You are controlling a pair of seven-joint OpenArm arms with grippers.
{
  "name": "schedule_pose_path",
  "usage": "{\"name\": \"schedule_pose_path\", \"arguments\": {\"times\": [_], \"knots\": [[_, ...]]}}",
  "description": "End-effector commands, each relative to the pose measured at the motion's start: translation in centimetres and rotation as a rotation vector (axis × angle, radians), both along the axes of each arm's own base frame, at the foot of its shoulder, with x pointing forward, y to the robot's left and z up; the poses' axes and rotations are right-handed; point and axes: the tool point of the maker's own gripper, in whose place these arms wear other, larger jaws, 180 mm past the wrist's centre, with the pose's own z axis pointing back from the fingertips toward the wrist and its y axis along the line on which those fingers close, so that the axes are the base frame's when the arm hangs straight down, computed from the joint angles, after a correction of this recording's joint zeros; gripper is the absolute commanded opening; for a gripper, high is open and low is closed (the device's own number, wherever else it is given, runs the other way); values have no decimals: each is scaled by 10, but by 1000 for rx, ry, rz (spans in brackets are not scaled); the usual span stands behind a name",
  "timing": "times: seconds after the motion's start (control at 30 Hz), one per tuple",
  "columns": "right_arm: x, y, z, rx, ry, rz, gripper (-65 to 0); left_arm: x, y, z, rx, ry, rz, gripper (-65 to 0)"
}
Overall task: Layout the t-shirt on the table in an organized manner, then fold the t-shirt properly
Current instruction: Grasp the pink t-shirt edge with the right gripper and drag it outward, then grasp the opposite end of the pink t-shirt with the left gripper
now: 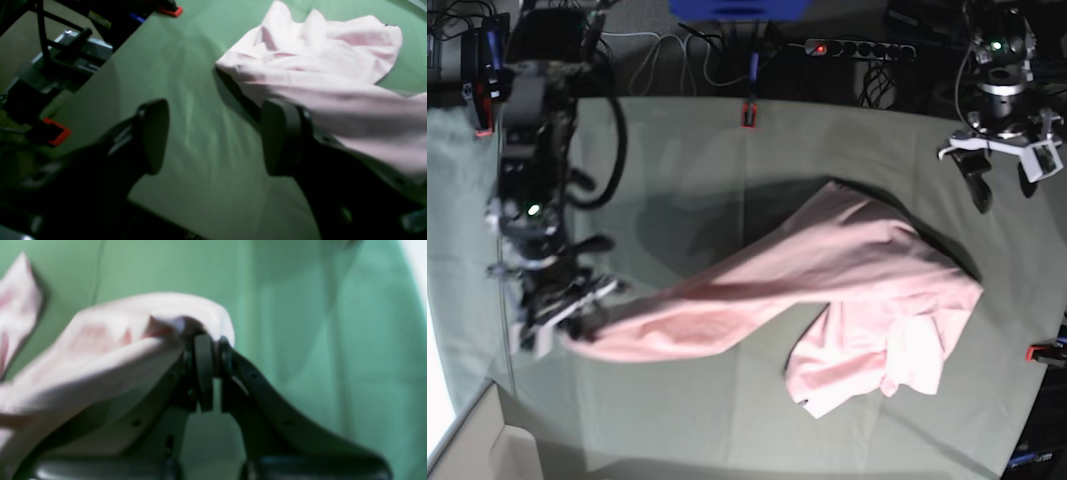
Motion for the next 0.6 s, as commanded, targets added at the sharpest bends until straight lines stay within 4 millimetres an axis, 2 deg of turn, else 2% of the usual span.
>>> {"name": "schedule_pose_path", "arguments": {"times": [0.0,0.13,0.23,0.3,0.4,0.57], "knots": [[16,-16,30,-33,-93,-26,-650,2,2,13,24,-41,-6,-232],[35,-61,51,-71,-129,-107,-650,1,2,12,24,-37,-4,-232],[38,-88,55,-90,-129,-157,-650,1,5,13,28,-41,3,-232],[35,-99,56,-94,-129,-182,-650,3,11,16,36,-50,16,-232],[19,-115,44,-93,-99,-226,-650,19,12,25,34,-98,21,-232],[-4,-132,23,-95,-48,-273,-650,46,15,19,2,-125,41,-232]]}}
